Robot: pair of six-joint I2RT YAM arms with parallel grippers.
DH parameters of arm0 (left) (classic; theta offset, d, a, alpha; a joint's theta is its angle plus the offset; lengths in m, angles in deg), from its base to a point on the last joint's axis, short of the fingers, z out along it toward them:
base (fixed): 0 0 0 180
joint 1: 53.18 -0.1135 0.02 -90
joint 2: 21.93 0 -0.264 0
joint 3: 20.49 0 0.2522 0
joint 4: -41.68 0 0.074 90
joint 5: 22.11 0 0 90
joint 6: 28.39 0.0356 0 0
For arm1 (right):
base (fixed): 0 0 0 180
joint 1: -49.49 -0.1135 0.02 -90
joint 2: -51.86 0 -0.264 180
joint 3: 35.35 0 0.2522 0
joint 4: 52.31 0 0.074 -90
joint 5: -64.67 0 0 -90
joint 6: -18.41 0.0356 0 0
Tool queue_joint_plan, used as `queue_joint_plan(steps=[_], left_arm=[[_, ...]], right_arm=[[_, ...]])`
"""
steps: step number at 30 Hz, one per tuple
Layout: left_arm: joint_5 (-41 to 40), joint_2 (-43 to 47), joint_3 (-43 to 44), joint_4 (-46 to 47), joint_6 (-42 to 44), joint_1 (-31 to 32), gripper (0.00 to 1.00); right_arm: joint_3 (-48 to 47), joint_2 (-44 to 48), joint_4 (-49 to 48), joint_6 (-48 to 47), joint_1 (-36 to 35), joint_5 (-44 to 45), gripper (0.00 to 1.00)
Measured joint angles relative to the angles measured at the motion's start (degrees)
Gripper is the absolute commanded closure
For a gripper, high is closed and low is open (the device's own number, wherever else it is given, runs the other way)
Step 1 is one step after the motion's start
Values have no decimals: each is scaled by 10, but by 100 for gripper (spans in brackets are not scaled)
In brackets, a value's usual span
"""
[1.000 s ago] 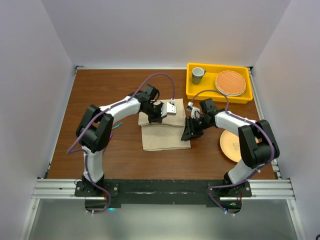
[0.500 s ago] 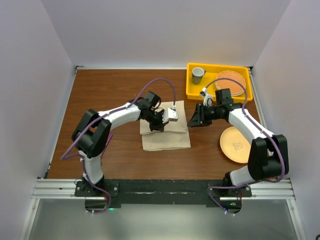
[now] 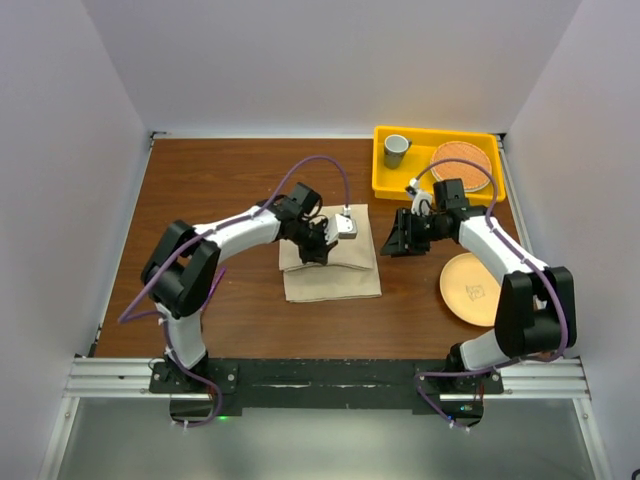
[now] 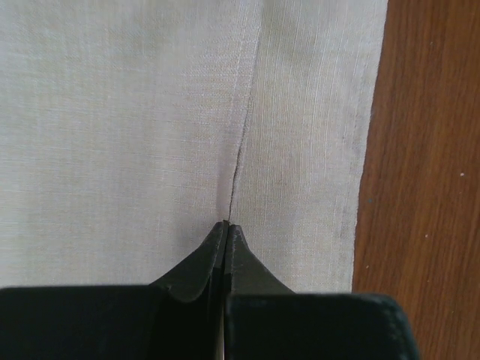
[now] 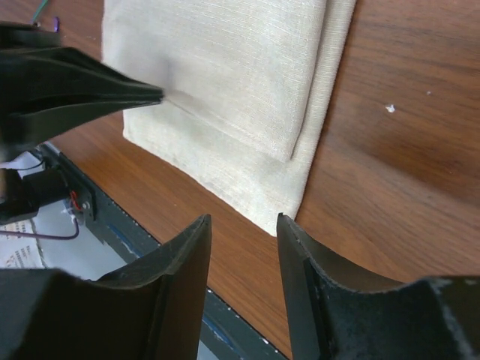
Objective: Fold the napkin into a case and place the utensils inside
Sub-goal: Fold the rectangle-folded napkin at the center of the board.
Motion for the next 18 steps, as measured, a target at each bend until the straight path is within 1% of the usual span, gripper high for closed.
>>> queue_joint_plan(steps=[1,2,3,6,9,12,18], left_arm=[[-1,9,6,-2,-4,2,100],[-1,19,11,-3,-10,6,100],[-2,27,16,-4,-13,10,100],[-2,50,19,-2,-26,27,100],[-2,61,9,5,-38,44,100],[0,63,-22,17,-45,58,100],[-9,63,-90,22,-41,62,100]], right_arm=[[2,-3,0,3,0,2,46],[5,-6,-2,4,1,3,40],[10,-10,-4,8,1,3,36],[23,-19,-5,18,1,2,33],[27,-27,-6,26,1,2,33],[28,-34,-12,29,1,1,33],[42,-45,-22,30,1,1,33]])
